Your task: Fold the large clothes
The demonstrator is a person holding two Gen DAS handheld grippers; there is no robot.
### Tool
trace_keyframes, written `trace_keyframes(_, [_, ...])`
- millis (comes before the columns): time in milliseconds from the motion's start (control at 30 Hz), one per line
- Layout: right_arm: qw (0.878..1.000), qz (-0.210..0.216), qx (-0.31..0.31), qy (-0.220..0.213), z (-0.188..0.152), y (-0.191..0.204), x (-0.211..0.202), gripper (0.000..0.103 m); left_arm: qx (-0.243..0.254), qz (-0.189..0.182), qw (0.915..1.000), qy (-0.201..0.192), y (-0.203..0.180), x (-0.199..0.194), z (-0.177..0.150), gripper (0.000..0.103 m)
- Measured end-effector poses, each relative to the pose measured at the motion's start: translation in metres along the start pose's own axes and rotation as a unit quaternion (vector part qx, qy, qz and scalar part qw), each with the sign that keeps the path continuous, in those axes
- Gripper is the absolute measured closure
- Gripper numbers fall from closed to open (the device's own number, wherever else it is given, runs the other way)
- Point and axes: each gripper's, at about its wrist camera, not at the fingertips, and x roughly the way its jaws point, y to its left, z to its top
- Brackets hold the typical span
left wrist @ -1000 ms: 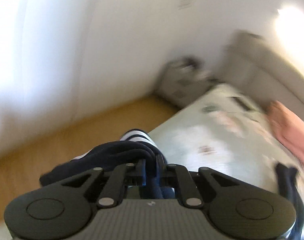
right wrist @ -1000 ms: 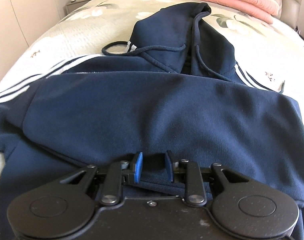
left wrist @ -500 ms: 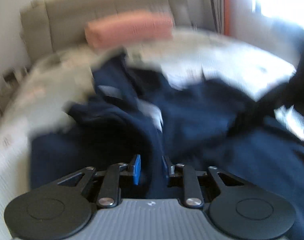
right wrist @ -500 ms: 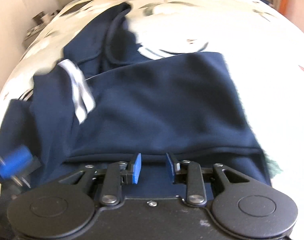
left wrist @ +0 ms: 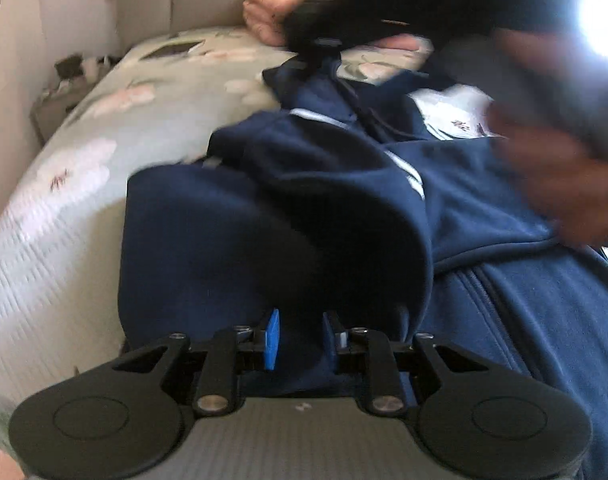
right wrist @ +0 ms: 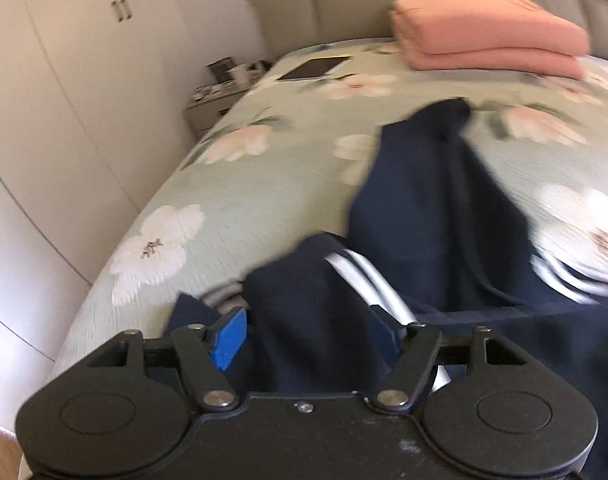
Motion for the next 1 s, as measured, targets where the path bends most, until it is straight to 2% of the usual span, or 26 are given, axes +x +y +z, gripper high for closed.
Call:
trace_keyframes(100, [0.999,-0.016,-0.026,0.017,0.005,0.019,0.038,0.021,-0.016,-0.003,0.9999,0.001,0.007,0.004,-0.006,0.078])
trace_keyframes(233, [0.995,-0.08,-0.055,0.036,-0.002,0.032,0.075,0.021,-0.036,-0.012,0.9993,0.004,0.019,0.001,-0.013,0.078])
trace_keyframes(300, [0.992,-0.106,-0.064,0.032,-0.006,0.035,0.082,0.043,-0.04,-0.012,0.9991,0.004,0.024,-0.001,-0.012,0.078])
trace_keyframes(333, [0.992,-0.107,-0.059,0.024,-0.005,0.034,0.078,0.069,-0.039,-0.011,0.9992,0.004,0.026,-0.001,-0.012,0.078])
trace_keyframes(367, [0.994,-0.101,-0.048,0.012,-0.004,0.03,0.068,0.084,-0.038,-0.009,0.9992,0.002,0.027,-0.003,-0.011,0.078])
trace_keyframes(433, [0.996,-0.081,-0.025,-0.021,0.005,0.026,0.041,0.086,-0.04,-0.003,0.9992,-0.005,0.029,-0.009,-0.011,0.078])
trace_keyframes(500, [0.996,-0.043,-0.005,-0.076,0.025,0.022,0.001,0.087,-0.048,-0.003,0.9988,-0.011,0.031,-0.018,-0.011,0.079])
trace_keyframes(567, [0.989,-0.011,0.009,-0.148,0.044,0.01,-0.047,0.088,-0.063,-0.001,0.9977,-0.026,0.034,-0.029,-0.008,0.079])
trace_keyframes(600, [0.981,-0.002,0.018,-0.192,0.052,0.0,-0.075,0.088,-0.07,-0.002,0.997,-0.035,0.036,-0.035,-0.005,0.079])
trace_keyframes(667, [0.963,-0.009,0.038,-0.265,0.061,-0.026,-0.127,0.088,-0.084,0.001,0.9945,-0.063,0.039,-0.046,0.003,0.078])
trace_keyframes(700, [0.956,-0.027,0.049,-0.287,0.06,-0.043,-0.147,0.088,-0.088,0.002,0.9934,-0.074,0.04,-0.049,0.007,0.078])
trace_keyframes(767, [0.949,-0.077,0.068,-0.299,0.048,-0.076,-0.171,0.088,-0.094,0.002,0.9917,-0.088,0.041,-0.046,0.016,0.076])
trace_keyframes(833, [0.948,-0.139,0.089,-0.272,0.024,-0.11,-0.176,0.087,-0.09,0.004,0.992,-0.088,0.039,-0.038,0.024,0.076])
trace_keyframes(900, [0.953,-0.178,0.133,-0.208,-0.011,-0.148,-0.165,0.086,-0.089,-0.002,0.9924,-0.085,0.034,-0.028,0.024,0.074])
trace_keyframes(933, [0.954,-0.191,0.156,-0.17,-0.031,-0.166,-0.155,0.078,-0.088,-0.008,0.9937,-0.069,0.031,-0.019,0.023,0.072])
trace_keyframes(967, [0.956,-0.206,0.171,-0.117,-0.051,-0.182,-0.139,0.065,-0.084,-0.008,0.995,-0.054,0.028,-0.008,0.021,0.072])
trace_keyframes(1000, [0.958,-0.223,0.177,-0.035,-0.072,-0.197,-0.116,0.051,-0.079,-0.005,0.9958,-0.045,0.025,0.001,0.02,0.072])
